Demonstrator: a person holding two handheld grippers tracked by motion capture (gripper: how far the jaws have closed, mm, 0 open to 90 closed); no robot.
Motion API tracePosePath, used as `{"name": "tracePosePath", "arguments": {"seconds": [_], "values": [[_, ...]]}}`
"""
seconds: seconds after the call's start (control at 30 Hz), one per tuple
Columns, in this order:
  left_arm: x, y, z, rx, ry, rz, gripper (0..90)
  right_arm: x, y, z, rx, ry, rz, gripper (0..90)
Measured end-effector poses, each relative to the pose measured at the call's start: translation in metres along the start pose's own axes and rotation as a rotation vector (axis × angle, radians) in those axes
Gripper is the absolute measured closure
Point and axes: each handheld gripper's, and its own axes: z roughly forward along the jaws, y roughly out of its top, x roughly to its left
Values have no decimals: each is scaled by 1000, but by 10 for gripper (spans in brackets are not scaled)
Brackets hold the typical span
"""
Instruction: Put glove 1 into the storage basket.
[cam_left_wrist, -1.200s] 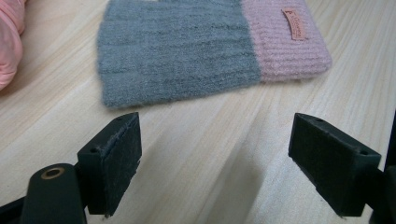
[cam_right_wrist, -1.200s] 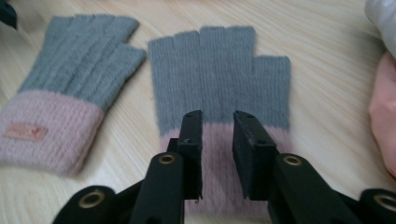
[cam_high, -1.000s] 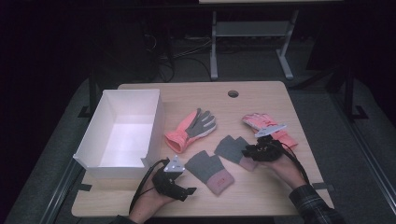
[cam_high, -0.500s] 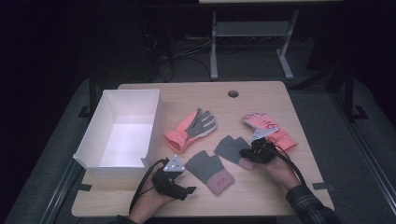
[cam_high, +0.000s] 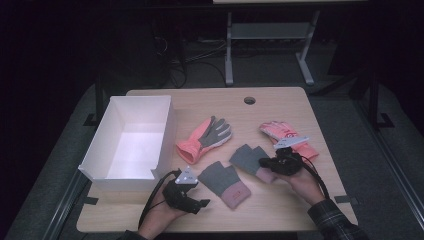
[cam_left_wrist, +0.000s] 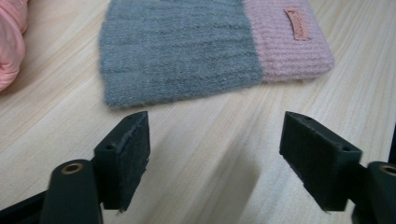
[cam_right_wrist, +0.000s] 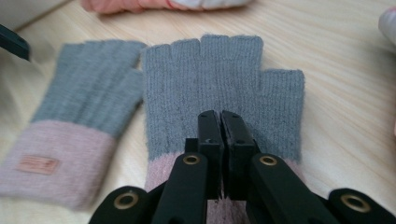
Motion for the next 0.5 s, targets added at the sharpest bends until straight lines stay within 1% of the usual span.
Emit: {"name": "tracePosePath", "arguments": {"seconds": [0.03, 0.1, 0.13, 0.17, 0.2, 0.23, 0.33, 0.4, 0.47, 0.5], "values": [[-1, 0, -1, -10, 0, 1, 309, 2, 1, -1, -4, 3, 8, 879], [-1, 0, -2, -14, 2, 3, 350, 8, 2, -4, -20, 13, -3, 878], [-1, 0, -2, -11, 6, 2, 352, 12, 2, -5, -19, 15, 2, 879], [-1, 0, -2, -11, 6, 0, 356, 16, 3, -6, -23, 18, -5, 878], [0, 0, -2, -10, 8, -1, 356, 20, 4, -6, -22, 23, 3, 879], [0, 0, -2, -17, 7, -12, 356, 25, 5, -6, -26, 23, 3, 878], [0, 0, -2, -18, 7, -12, 356, 35, 8, -5, -33, 38, 2, 878], [0, 0, -2, -20, 10, -13, 355, 42, 10, -3, -39, 49, -8, 878], [1, 0, -3, -16, 12, -7, 355, 49, 12, -1, -35, 64, -8, 877], [1, 0, -3, -18, 13, -9, 355, 52, 13, 0, -38, 58, -13, 877]]}}
